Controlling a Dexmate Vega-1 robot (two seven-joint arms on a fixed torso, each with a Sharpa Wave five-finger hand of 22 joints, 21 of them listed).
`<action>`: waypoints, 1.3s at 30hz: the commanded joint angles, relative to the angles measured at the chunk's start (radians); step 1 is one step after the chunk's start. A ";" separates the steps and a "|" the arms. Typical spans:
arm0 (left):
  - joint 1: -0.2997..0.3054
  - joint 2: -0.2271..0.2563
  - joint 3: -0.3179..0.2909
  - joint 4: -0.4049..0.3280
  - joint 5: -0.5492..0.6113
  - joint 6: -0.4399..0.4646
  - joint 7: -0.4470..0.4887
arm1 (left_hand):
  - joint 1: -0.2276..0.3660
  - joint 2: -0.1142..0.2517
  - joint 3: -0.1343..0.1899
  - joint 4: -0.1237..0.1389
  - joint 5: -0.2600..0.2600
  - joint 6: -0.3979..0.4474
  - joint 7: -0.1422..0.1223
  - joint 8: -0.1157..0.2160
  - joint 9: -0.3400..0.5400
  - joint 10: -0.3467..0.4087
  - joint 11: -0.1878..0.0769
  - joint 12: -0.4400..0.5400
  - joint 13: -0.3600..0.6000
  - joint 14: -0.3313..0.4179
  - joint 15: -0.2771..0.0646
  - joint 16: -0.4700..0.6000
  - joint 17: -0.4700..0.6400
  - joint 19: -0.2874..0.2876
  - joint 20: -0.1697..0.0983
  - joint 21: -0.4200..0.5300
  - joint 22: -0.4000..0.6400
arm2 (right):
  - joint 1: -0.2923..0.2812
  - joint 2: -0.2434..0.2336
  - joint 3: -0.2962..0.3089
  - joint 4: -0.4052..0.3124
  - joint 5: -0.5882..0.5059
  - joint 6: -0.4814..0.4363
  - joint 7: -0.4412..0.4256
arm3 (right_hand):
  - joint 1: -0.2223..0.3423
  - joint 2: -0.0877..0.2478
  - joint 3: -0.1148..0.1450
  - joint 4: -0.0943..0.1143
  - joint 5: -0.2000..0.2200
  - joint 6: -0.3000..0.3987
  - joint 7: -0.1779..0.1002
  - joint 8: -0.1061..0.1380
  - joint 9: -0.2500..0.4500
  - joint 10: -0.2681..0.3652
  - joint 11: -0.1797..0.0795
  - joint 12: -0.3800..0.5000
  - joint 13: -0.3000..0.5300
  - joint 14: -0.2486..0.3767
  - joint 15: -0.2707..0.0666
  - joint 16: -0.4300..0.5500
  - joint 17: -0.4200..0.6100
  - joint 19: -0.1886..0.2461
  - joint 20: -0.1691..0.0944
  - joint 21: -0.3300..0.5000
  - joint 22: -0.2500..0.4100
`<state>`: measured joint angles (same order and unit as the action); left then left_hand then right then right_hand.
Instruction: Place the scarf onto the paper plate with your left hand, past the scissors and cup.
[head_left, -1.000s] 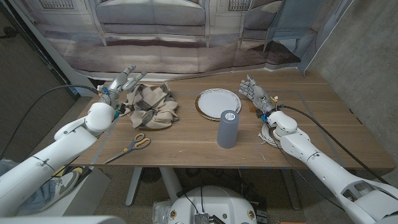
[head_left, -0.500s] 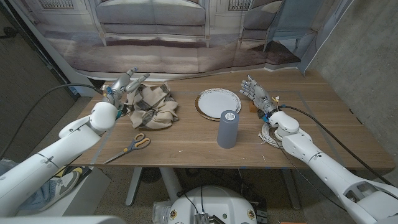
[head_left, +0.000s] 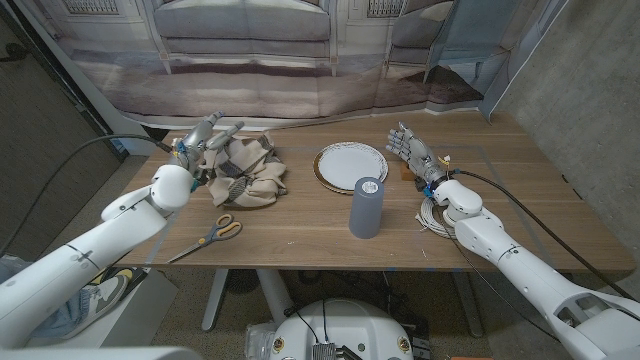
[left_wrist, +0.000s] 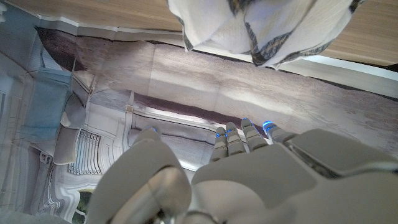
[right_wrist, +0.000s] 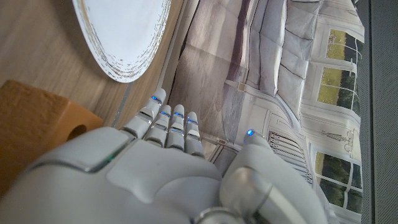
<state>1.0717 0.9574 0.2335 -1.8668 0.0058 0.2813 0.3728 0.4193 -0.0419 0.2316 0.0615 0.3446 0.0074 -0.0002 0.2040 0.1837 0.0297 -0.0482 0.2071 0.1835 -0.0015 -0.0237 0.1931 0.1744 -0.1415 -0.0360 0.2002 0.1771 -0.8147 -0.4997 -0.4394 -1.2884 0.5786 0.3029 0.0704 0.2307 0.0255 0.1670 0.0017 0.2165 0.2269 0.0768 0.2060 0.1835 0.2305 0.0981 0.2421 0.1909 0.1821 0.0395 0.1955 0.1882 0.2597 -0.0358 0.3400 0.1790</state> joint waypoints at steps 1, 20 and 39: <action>-0.062 -0.003 0.080 0.003 0.049 0.037 0.000 | 0.013 -0.003 -0.003 -0.004 0.011 -0.012 -0.006 -0.007 0.003 -0.005 0.000 -0.004 0.004 -0.002 0.000 -0.005 0.006 0.005 0.008 -0.001 0.001 | -0.003 -0.001 0.001 0.004 0.010 0.008 0.020 | -0.001 0.011 -0.002 -0.005 0.001 0.006 0.001 -0.005 0.006 0.007 -0.001 -0.004 0.003 0.006 0.001 0.001 0.003 0.001 0.004 -0.003 0.004; -0.089 -0.002 0.117 0.011 0.070 0.064 -0.021 | 0.037 -0.049 -0.029 -0.028 0.022 -0.064 -0.019 -0.019 0.005 -0.045 0.017 -0.014 0.007 -0.022 0.028 -0.009 0.008 0.005 0.099 -0.001 0.003 | -0.006 -0.004 -0.002 -0.009 0.008 -0.009 0.012 | -0.002 0.012 -0.003 -0.005 0.001 0.004 -0.001 -0.007 0.006 0.009 0.000 -0.004 0.003 0.007 0.001 0.001 0.003 0.001 0.006 -0.008 0.004; -0.135 -0.010 0.182 -0.001 0.156 0.214 -0.008 | 0.057 -0.103 -0.073 -0.051 0.034 -0.130 -0.029 -0.020 0.007 -0.118 0.067 -0.020 0.009 -0.073 0.074 -0.012 0.013 0.033 0.240 0.011 0.009 | 0.002 0.002 -0.009 -0.001 0.006 -0.022 0.007 | -0.002 0.013 -0.004 -0.006 0.001 0.005 -0.001 -0.007 0.006 0.009 0.001 -0.006 0.003 0.008 0.001 0.001 0.003 0.001 0.007 -0.014 0.004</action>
<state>0.9676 0.9551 0.3782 -1.8799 0.1294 0.4465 0.3705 0.4762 -0.1349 0.1653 0.0121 0.3716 -0.1110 -0.0287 0.1846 0.1887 -0.0781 0.0194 0.1886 0.1888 -0.0697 0.0443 0.1810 0.1841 -0.1079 0.1947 0.2080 0.1841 -0.8159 -0.5004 -0.4453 -1.2930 0.5871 0.2890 0.0819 0.2175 0.0387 0.1629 -0.0024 0.2165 0.2268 0.0769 0.1984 0.1887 0.2305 0.0982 0.2359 0.1932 0.1821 0.0394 0.1955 0.1882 0.2597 -0.0358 0.3290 0.1790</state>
